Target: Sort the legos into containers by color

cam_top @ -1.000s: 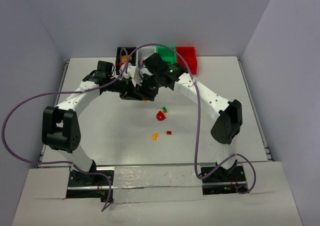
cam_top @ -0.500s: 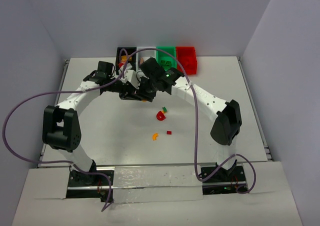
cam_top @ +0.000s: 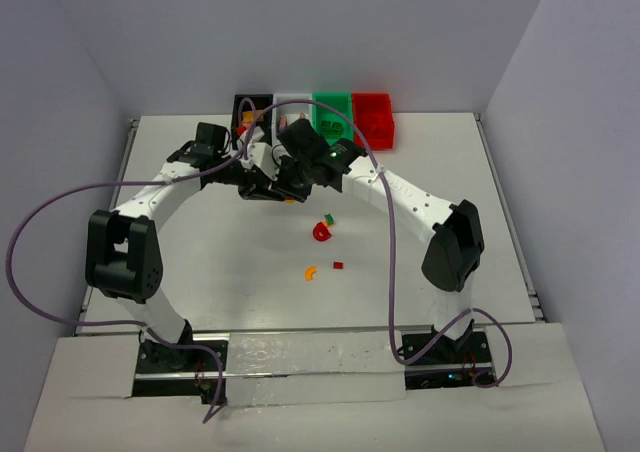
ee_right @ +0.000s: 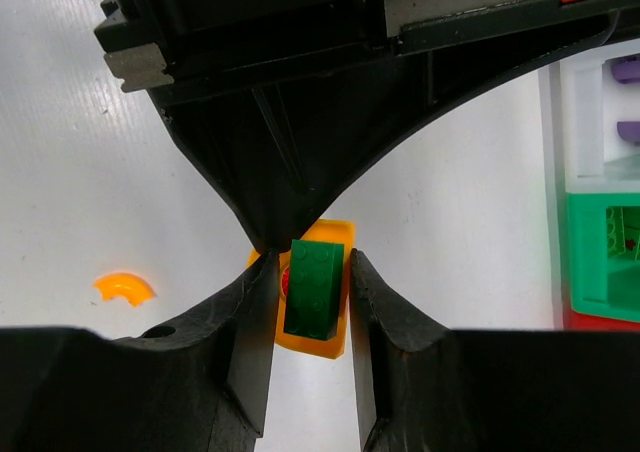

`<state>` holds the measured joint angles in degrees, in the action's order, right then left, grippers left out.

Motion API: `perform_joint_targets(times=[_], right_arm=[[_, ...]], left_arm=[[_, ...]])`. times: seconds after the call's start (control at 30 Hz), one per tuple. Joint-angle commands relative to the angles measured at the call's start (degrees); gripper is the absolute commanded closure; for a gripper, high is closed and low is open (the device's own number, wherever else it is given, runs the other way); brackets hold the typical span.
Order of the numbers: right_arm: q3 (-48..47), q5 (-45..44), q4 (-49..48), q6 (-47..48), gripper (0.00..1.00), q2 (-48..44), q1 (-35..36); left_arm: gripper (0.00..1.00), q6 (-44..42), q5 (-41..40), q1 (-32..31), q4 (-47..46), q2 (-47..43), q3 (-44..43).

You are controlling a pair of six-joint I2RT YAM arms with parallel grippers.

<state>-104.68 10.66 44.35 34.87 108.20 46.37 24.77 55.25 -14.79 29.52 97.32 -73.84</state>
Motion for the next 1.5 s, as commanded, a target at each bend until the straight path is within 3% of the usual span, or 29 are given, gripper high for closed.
perform_joint_targets(times=[0.0,0.13,0.47,0.87,0.93,1.03,1.13,1.3,1.47], right_arm=[[1.37,-2.86,-2.6,1.43,1.0,-3.83,-0.31],[4.1,-2.27,-5.78,0.84,1.0,-6.62,-0.47],[0.9,5.52,-6.04,-5.99,1.0,-7.67,-3.68],[1.85,5.28,-7.54,-6.87,0.98,-8.61,-4.45],[0.62,4.36,-5.97,-7.17,0.88,-7.39,-4.45],[0.18,3.25,-4.93,-7.42,0.45,-6.13,-4.45],[1.63,2.35,-6.08,-7.54,0.2,-6.91,-4.45],[3.91,-0.28,-7.6,-5.56,0.14,-9.02,-4.45],[7.83,5.8,-8.92,-2.57,0.14,-12.7,-4.45]], left_arm=[[1.0,-0.79,0.84,0.54,0.62,0.23,-0.17],[1.0,-0.87,-0.72,1.04,0.63,0.75,0.35],[1.0,-0.54,-4.82,2.66,0.13,0.77,1.48],[1.0,-0.87,-7.13,2.66,0.02,0.41,1.96],[1.0,-0.72,-6.52,2.66,-0.15,0.33,1.87],[1.0,-0.58,-6.18,2.66,-0.31,0.01,2.04],[1.0,-0.78,-6.12,2.66,-0.07,-0.29,2.21],[1.0,-0.97,-6.98,2.66,0.2,-0.64,2.73],[1.0,-0.99,-8.87,1.96,0.6,-0.7,2.83]])
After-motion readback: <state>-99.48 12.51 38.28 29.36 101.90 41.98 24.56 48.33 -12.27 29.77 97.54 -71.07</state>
